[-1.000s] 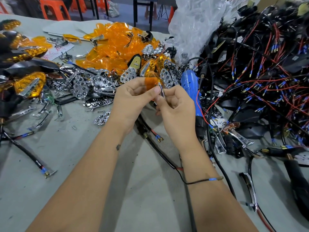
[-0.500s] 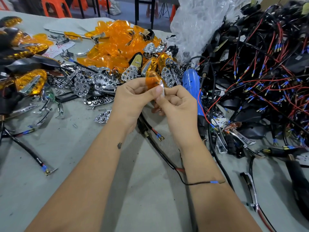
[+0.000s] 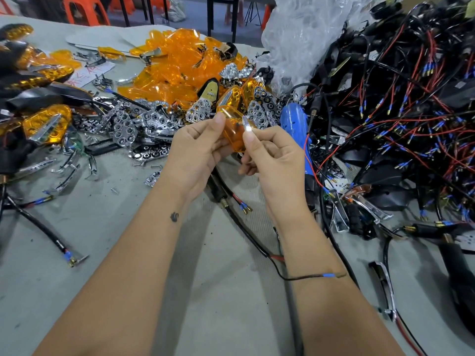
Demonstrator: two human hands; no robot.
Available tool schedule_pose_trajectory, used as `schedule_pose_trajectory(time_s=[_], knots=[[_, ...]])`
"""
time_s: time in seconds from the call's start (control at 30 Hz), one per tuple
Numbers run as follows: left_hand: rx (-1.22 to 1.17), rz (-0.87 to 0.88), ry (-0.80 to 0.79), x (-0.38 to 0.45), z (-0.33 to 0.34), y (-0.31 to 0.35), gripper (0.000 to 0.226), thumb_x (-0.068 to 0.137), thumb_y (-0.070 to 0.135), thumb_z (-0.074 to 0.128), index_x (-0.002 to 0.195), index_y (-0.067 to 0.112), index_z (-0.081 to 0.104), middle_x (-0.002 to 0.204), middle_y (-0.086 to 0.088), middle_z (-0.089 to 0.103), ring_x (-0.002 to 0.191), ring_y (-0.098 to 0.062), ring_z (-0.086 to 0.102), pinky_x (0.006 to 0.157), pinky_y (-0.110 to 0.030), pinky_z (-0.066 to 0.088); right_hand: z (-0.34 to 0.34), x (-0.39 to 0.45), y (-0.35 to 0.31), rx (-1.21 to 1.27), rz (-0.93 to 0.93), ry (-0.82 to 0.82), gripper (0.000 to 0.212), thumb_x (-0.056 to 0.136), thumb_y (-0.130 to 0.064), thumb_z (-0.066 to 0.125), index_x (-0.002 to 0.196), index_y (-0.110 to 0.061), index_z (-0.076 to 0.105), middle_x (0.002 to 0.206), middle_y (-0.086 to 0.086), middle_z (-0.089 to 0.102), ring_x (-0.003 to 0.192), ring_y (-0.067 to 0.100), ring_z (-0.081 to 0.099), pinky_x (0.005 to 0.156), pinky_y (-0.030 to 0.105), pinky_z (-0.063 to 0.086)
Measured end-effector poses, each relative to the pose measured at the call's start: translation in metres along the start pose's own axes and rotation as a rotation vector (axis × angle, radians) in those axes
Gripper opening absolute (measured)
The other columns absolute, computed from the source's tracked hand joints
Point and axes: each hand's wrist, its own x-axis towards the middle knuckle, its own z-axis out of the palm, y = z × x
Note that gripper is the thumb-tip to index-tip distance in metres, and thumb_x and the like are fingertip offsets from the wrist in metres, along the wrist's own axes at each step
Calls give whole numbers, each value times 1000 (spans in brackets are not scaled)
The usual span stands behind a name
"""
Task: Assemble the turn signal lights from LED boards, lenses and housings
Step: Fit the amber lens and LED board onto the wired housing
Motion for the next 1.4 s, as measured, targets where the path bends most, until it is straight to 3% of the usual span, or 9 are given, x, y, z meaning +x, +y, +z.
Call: schedule_pose_trajectory(time_s=[0.33, 0.43, 0.5, 0.6, 0.7, 0.93, 1.13, 1.3, 1.4], knots=[[99, -20, 42, 3, -3, -2, 28, 94, 25, 58, 89, 0, 70, 82, -10, 74, 74, -19, 69, 70, -29, 58, 1, 1, 3, -135, -67, -5, 18, 90, -1, 68, 81, -14, 61, 72, -2, 63, 63, 2, 56, 66, 19, 48], [140, -7, 61, 4, -3, -4, 43, 95, 27, 60, 91, -15, 64, 86, -23, 59, 78, -33, 53, 82, -46, 47, 1, 1, 4, -189, -68, 21, 23, 90, -2, 69, 77, -19, 60, 72, 1, 62, 65, 8, 53, 66, 27, 47], [182, -2, 67, 4, -3, -5, 35, 97, 27, 59, 84, -3, 72, 89, -22, 56, 82, -33, 49, 86, -59, 47, 1, 1, 7, -251, -89, 38, 25, 90, -3, 69, 76, -22, 59, 71, 13, 62, 68, 12, 51, 65, 37, 46], [201, 18, 55, 3, -3, -7, 36, 99, 23, 56, 70, 18, 78, 81, -19, 65, 74, -27, 61, 81, -49, 58, 2, 1, 10, -325, -102, 48, 28, 91, -6, 70, 74, -25, 57, 77, 27, 60, 69, 17, 48, 66, 44, 47], [165, 22, 37, 3, -3, -9, 30, 99, 18, 56, 78, 15, 77, 82, -12, 75, 76, -23, 71, 72, -35, 60, 1, 2, 9, -260, -61, 67, 25, 92, -7, 67, 75, -21, 58, 66, 3, 60, 67, 12, 52, 65, 36, 46], [143, 11, 46, 3, -4, -8, 25, 98, 16, 57, 81, 8, 73, 79, -10, 74, 74, -21, 71, 70, -33, 60, 3, 0, 7, -265, -53, 22, 27, 93, -5, 66, 73, -20, 55, 66, 0, 57, 65, 13, 51, 62, 29, 44], [246, 62, 54, 3, -3, -7, 30, 98, 15, 58, 75, 18, 77, 79, -10, 75, 75, -26, 71, 70, -38, 61, -2, 2, 4, -202, 13, 15, 23, 96, -7, 63, 74, -11, 54, 54, 5, 50, 53, 17, 43, 56, 39, 38], [304, 60, 84, 3, -2, -7, 29, 100, 14, 57, 76, 15, 74, 78, -11, 73, 77, -32, 69, 76, -44, 61, -2, 4, 6, -271, -32, -17, 23, 94, -6, 65, 75, -6, 52, 65, 31, 50, 61, 23, 42, 57, 41, 38], [307, 34, 81, 3, -2, -6, 26, 100, 12, 56, 80, 8, 73, 80, -15, 72, 76, -29, 67, 76, -43, 62, -4, 7, 5, -335, -26, -64, 29, 93, -5, 65, 70, -14, 50, 63, 18, 48, 60, 20, 41, 59, 32, 35]])
